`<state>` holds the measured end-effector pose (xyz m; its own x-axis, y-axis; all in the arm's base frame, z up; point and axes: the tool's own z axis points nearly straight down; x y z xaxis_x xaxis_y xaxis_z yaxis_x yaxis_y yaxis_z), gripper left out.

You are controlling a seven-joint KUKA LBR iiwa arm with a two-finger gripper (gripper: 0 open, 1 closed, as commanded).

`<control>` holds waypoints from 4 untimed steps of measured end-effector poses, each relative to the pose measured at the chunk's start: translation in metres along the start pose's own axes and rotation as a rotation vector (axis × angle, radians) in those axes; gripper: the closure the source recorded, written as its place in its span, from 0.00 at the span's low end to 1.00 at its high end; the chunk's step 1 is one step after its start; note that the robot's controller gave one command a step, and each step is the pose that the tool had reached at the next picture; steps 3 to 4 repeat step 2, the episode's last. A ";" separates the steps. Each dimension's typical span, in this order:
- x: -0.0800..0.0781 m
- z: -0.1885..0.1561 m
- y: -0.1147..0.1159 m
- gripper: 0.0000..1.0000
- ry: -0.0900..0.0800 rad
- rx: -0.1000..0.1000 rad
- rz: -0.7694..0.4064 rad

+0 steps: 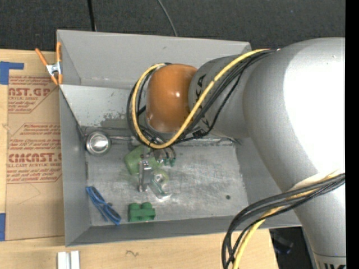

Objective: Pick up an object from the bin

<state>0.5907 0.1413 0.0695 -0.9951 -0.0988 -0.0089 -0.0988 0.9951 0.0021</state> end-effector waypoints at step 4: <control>0.018 -0.155 -0.011 1.00 -0.001 0.001 -0.152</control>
Offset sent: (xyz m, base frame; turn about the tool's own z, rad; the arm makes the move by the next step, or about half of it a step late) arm 0.0000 0.0000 0.0000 0.0000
